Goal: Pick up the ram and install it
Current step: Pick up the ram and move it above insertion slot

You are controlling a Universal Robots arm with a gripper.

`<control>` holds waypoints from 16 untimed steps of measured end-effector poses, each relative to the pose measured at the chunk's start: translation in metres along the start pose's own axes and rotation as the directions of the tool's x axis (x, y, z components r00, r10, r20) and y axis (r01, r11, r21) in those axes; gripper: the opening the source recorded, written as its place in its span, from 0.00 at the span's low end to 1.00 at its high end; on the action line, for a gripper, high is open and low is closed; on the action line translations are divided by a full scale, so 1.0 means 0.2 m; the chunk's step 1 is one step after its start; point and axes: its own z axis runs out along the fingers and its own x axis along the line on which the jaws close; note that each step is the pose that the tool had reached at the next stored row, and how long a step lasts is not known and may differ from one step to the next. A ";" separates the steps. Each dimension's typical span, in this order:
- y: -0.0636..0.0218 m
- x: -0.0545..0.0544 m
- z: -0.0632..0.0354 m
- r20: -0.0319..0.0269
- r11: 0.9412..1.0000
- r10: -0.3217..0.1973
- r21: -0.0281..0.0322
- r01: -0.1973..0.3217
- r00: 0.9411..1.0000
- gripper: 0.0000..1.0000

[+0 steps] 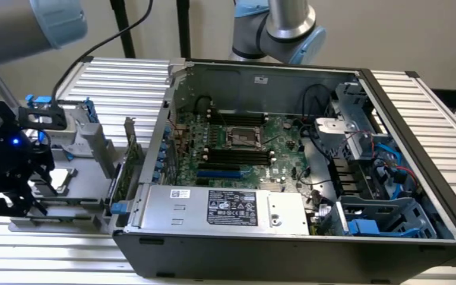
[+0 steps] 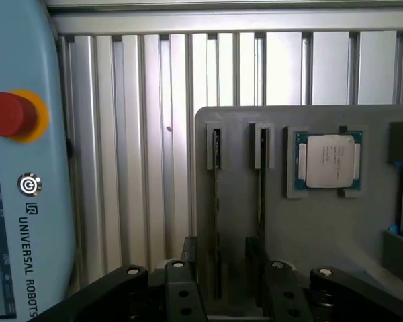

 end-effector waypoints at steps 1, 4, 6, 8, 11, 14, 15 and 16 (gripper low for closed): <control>0.000 0.00 0.009 -0.001 1.000 -0.001 0.000 0.001 1.000 0.42; 0.000 0.00 0.037 -0.003 1.000 -0.002 0.000 0.002 1.000 0.42; -0.001 0.00 0.055 -0.004 1.000 -0.004 0.000 0.004 1.000 0.42; -0.001 0.00 0.073 -0.004 1.000 -0.005 0.000 0.005 1.000 0.42; -0.001 0.00 0.101 -0.004 1.000 -0.007 0.000 0.007 1.000 0.42; 0.000 0.00 0.128 -0.005 1.000 -0.010 0.000 0.010 1.000 0.42; 0.000 0.00 0.137 -0.005 1.000 -0.011 0.000 0.011 1.000 0.42; 0.000 0.00 0.146 -0.005 1.000 -0.011 0.000 0.011 1.000 0.42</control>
